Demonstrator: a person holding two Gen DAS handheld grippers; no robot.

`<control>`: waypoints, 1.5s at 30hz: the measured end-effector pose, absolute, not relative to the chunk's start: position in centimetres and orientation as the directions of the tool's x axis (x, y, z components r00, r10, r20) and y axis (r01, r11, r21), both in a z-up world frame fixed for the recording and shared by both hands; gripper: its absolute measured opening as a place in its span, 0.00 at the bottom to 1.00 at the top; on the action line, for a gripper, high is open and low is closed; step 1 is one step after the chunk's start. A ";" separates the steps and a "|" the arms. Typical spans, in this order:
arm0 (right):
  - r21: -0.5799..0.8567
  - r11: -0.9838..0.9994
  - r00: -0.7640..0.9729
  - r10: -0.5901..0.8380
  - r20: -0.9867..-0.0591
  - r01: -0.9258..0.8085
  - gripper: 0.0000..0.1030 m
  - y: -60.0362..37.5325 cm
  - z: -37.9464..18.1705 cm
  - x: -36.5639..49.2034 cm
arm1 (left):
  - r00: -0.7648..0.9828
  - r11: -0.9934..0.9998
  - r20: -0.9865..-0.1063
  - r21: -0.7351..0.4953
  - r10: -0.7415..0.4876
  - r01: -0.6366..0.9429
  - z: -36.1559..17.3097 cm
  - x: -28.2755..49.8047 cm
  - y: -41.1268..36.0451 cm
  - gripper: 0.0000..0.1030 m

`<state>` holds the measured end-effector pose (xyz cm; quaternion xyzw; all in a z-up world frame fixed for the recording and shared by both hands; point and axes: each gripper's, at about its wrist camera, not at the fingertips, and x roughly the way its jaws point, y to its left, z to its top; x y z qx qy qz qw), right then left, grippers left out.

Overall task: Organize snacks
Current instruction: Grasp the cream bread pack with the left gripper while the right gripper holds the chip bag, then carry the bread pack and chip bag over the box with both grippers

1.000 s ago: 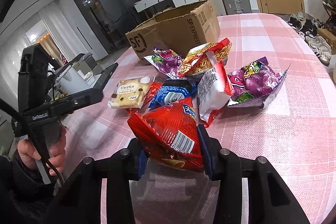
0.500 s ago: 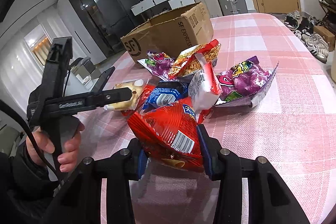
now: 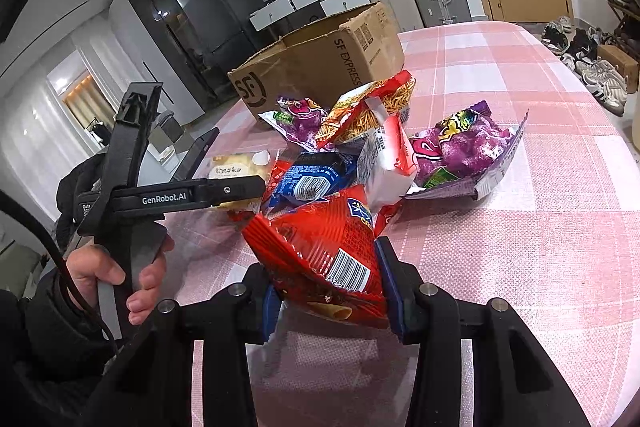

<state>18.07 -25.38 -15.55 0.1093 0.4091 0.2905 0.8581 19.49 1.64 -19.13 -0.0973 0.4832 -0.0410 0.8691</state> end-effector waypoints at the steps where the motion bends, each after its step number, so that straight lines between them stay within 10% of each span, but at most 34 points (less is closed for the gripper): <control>1: 0.426 0.807 0.497 0.588 -0.638 -0.408 0.42 -25.3 -15.5 18.1 | 0.529 0.979 -0.833 -0.203 -0.160 -0.023 -19.4 19.6 1.7 0.92; 20: 0.419 0.817 0.502 0.575 -0.646 -0.397 0.42 -25.3 -15.8 18.0 | 0.542 0.974 -0.820 -0.224 -0.183 -0.010 -18.8 16.7 2.3 0.64; 28: 0.416 0.821 0.506 0.569 -0.648 -0.390 0.42 -25.3 -15.8 17.9 | 0.530 0.966 -0.817 -0.258 -0.227 0.017 -19.1 13.6 4.4 0.35; 30: 0.415 0.823 0.507 0.567 -0.649 -0.389 0.42 -25.3 -15.7 17.8 | 0.533 0.961 -0.810 -0.275 -0.246 0.025 -19.0 13.3 4.5 0.12; 45: 0.399 0.820 0.525 0.570 -0.632 -0.410 0.42 -25.2 -14.0 17.0 | 0.536 0.954 -0.801 -0.296 -0.269 0.036 -17.8 11.0 5.9 0.12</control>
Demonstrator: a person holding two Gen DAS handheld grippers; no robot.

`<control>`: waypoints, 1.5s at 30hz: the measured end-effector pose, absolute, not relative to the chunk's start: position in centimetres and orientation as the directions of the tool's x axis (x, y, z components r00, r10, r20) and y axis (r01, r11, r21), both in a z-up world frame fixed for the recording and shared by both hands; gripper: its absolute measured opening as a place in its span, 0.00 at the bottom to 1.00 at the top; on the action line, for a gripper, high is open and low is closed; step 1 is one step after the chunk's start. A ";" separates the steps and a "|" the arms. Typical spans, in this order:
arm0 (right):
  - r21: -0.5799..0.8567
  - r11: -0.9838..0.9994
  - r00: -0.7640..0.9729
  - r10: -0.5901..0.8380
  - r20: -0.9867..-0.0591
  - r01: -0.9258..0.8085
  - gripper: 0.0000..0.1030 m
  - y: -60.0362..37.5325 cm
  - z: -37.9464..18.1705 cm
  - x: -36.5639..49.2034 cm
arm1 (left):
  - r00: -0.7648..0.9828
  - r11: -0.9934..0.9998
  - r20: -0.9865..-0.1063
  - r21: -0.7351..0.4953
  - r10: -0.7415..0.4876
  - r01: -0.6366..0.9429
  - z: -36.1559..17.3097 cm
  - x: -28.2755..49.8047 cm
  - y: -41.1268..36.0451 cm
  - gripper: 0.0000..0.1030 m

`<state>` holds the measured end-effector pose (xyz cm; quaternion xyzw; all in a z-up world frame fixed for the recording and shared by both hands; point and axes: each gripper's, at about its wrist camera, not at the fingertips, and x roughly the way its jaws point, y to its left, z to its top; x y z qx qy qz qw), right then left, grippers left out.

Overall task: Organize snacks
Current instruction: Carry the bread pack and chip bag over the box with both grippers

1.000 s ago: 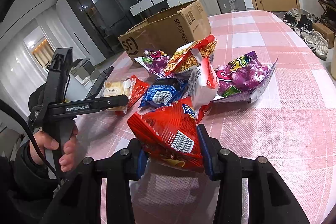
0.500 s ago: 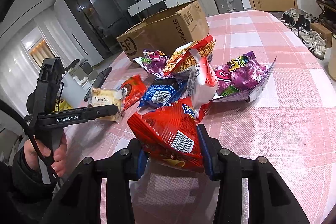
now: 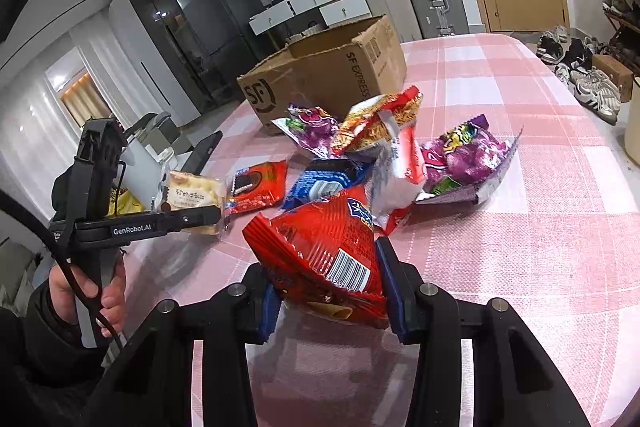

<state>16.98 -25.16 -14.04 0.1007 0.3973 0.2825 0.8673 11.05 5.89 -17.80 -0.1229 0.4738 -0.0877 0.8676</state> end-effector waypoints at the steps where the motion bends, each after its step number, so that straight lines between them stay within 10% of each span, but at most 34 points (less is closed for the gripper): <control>1: 0.400 0.818 0.525 0.573 -0.629 -0.413 0.42 -25.1 -13.9 17.0 | 0.531 0.953 -0.803 -0.300 -0.272 0.035 -17.8 11.0 6.0 0.12; 45: 0.403 0.725 0.534 0.687 -0.493 -0.559 0.42 -21.8 -4.8 20.8 | 0.626 0.960 -0.729 -0.241 -0.276 0.142 -6.8 11.8 7.5 0.12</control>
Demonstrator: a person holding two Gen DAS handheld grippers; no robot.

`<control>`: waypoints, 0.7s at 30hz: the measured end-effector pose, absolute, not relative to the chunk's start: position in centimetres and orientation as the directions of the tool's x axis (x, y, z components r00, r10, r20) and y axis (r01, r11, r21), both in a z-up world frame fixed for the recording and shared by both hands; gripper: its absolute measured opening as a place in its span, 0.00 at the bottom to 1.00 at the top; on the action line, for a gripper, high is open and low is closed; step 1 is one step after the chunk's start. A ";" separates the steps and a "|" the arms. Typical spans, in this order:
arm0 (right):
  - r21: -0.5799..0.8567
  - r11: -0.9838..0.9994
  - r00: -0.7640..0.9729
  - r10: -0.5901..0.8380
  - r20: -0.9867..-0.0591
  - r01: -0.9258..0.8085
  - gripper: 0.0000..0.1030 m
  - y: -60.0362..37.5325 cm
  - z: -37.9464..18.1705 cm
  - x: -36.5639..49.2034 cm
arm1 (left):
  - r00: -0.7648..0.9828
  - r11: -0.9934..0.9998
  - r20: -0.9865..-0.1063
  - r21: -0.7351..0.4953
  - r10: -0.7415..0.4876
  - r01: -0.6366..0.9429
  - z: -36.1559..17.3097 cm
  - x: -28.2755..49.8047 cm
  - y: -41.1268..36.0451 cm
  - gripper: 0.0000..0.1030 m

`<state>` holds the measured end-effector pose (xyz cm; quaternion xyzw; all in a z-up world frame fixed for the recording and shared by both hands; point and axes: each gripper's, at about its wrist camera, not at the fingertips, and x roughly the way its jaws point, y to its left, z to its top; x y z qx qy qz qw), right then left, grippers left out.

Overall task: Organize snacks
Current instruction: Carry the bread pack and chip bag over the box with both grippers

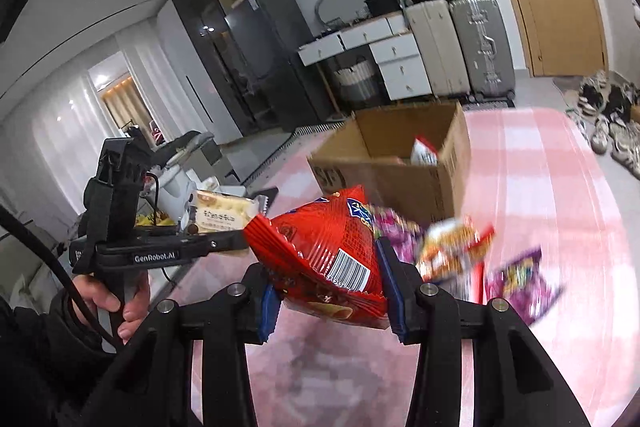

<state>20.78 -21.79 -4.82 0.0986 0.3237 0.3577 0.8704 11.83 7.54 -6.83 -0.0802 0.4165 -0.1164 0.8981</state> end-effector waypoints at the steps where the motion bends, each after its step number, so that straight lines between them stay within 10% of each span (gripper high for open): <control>1: 0.397 0.723 0.537 0.688 -0.488 -0.565 0.42 -21.6 -4.2 21.2 | 0.630 0.960 -0.726 -0.238 -0.277 0.149 -6.3 12.2 7.4 0.12; 21: 0.314 0.707 0.571 0.702 -0.426 -0.634 0.42 -17.5 5.9 31.5 | 0.692 0.958 -0.662 -0.197 -0.288 0.210 4.3 22.4 5.5 0.12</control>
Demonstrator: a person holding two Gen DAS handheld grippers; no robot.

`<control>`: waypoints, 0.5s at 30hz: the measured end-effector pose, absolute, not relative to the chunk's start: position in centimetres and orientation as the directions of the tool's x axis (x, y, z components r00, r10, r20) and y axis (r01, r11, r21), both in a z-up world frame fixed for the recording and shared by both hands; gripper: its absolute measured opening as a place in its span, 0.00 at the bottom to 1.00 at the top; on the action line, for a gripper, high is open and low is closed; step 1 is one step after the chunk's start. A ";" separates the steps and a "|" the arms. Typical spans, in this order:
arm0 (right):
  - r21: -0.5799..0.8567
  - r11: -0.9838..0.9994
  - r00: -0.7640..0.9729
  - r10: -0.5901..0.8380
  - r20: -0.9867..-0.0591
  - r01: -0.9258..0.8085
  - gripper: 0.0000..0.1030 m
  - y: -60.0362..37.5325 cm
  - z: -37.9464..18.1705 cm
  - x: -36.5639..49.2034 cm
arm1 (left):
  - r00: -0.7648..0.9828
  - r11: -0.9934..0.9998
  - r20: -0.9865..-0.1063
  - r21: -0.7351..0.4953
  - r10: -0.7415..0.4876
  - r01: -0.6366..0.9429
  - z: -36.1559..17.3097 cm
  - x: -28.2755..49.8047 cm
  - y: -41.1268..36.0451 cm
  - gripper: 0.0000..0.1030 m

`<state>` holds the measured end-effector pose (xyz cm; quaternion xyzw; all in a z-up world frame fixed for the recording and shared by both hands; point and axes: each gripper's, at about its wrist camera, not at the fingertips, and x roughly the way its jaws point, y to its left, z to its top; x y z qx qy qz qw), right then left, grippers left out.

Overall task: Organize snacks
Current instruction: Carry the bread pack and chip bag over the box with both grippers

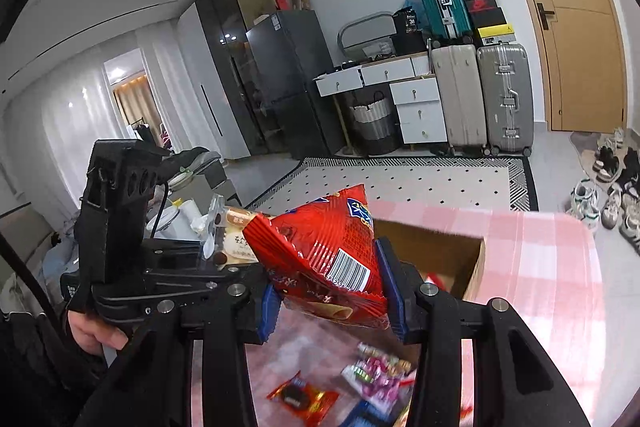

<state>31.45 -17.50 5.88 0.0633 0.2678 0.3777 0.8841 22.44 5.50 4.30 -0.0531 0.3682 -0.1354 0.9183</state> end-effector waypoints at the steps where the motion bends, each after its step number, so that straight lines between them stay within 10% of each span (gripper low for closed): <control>1: 0.315 0.710 0.573 0.699 -0.428 -0.630 0.42 -17.4 6.0 32.2 | 0.693 0.958 -0.662 -0.193 -0.285 0.210 4.6 23.4 5.2 0.12; 15: 0.322 0.754 0.572 0.649 -0.502 -0.573 0.42 -16.5 3.4 40.9 | 0.656 0.967 -0.711 -0.178 -0.253 0.180 1.6 33.5 5.0 0.12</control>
